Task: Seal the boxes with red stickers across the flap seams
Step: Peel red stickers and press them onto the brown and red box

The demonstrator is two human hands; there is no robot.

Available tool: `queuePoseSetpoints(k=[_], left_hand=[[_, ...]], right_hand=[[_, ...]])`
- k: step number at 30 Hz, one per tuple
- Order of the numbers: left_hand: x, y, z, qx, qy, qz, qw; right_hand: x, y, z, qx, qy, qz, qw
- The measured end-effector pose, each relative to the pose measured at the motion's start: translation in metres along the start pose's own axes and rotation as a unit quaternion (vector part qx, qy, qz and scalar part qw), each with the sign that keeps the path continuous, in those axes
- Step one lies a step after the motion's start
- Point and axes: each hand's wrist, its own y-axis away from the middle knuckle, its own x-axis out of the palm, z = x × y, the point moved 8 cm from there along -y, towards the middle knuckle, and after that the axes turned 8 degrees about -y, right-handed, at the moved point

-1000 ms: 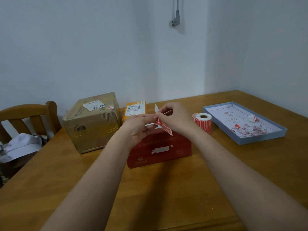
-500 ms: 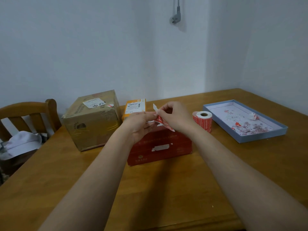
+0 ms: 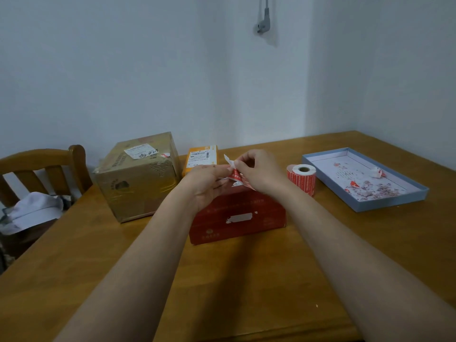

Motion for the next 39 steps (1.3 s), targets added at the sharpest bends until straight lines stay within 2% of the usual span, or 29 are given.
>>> queuePoseSetpoints(k=[39], left_hand=[[0.0040,0.0078,-0.0031,-0.003,0.008,0.014,1.000]], right_hand=[[-0.0027,0.0026,0.0011,0.033,-0.010,-0.018,0.999]])
